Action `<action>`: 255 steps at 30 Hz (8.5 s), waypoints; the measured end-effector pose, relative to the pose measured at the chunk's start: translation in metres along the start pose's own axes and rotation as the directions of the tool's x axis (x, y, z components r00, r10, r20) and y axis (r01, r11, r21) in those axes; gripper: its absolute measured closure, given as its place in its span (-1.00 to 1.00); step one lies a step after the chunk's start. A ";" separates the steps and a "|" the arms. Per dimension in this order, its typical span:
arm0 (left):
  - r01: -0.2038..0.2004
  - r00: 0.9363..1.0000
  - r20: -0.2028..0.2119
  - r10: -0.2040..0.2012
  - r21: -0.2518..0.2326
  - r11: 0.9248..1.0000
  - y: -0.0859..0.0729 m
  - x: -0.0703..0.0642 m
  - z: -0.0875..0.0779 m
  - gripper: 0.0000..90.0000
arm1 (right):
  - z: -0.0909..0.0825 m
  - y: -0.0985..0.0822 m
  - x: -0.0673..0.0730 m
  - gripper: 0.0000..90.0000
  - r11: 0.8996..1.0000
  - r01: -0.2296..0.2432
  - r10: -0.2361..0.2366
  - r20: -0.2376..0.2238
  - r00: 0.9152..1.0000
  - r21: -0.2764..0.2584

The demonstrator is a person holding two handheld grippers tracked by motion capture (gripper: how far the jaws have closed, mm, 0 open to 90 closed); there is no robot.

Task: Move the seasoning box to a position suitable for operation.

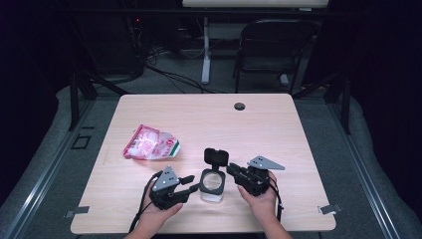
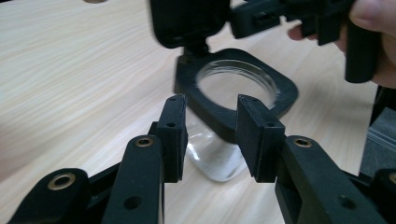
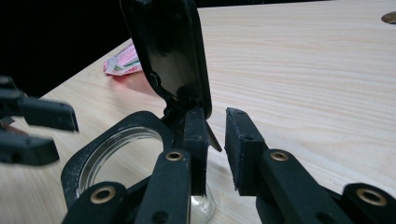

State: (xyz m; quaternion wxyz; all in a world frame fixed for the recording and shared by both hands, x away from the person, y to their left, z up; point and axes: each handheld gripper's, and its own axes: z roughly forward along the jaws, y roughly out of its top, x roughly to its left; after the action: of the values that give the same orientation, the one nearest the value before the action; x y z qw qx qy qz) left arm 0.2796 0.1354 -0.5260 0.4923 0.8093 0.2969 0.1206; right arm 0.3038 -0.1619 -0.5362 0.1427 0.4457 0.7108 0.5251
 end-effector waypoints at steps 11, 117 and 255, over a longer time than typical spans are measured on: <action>0.043 0.993 -0.110 -0.045 -0.019 0.999 -0.005 0.040 -0.028 0.38 | -0.006 -0.006 -0.003 0.67 1.000 -0.012 0.012 0.015 1.000 0.005; -0.080 0.948 -0.315 0.041 -0.114 0.990 0.028 0.078 -0.060 1.00 | -0.044 -0.025 -0.025 0.54 0.978 -0.208 0.208 -0.007 0.978 -0.027; 0.053 0.988 0.142 -0.055 0.017 0.998 -0.057 0.042 -0.033 -0.01 | 0.027 0.016 0.104 1.00 0.958 0.288 -0.274 -0.279 0.921 0.012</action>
State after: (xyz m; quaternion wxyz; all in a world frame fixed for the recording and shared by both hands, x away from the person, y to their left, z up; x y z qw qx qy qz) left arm 0.2763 0.2039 -0.5635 0.5100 0.8106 0.2836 0.0475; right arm 0.2717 -0.0632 -0.5055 0.1050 0.2657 0.7937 0.5370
